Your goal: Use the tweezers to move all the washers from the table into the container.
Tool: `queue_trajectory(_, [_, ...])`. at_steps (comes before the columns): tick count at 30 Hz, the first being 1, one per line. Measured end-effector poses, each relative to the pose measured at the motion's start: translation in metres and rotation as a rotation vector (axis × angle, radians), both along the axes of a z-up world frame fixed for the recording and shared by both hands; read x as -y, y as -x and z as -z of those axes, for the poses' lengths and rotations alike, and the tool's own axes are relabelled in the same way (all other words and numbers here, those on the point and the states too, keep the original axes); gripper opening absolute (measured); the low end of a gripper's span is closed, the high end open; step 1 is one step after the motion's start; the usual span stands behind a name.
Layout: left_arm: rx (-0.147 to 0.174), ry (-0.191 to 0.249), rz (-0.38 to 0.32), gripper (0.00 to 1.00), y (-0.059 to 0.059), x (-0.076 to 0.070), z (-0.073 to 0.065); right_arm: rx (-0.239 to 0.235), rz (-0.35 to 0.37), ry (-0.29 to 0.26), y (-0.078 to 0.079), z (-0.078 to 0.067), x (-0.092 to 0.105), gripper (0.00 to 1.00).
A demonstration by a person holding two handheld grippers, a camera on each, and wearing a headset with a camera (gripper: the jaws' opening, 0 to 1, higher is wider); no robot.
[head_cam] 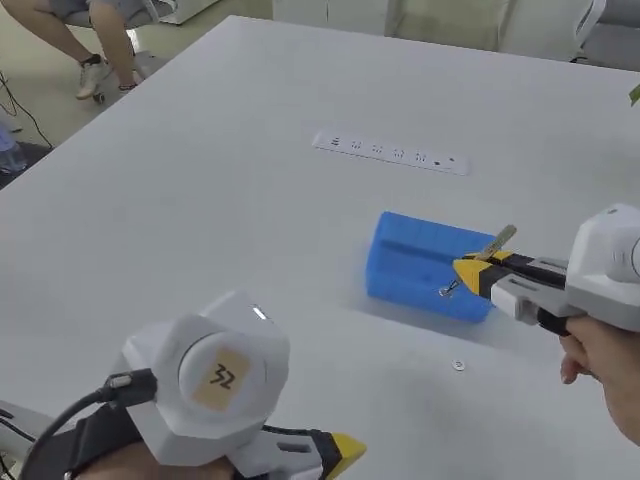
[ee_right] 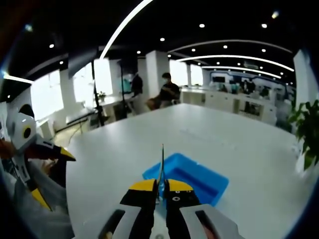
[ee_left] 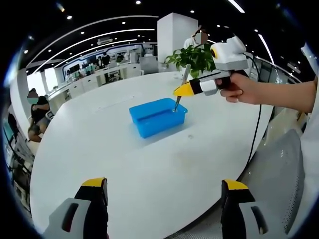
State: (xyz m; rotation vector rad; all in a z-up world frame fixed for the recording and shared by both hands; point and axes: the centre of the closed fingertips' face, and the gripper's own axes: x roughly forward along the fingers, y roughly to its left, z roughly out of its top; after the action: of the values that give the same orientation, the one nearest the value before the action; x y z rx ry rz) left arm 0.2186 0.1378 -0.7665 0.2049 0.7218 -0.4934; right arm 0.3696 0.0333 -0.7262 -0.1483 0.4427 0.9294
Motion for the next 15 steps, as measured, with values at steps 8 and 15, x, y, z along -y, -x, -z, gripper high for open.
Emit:
queue_trajectory(8, [0.006,0.015,-0.008,0.99,-0.001,0.0,-0.001,0.019,0.017,-0.011,-0.016,-0.009,0.0,0.03])
queue_trajectory(15, [0.019,0.027,-0.019,0.99,-0.002,-0.002,-0.005,0.025,0.02,-0.011,-0.029,-0.009,-0.007,0.03])
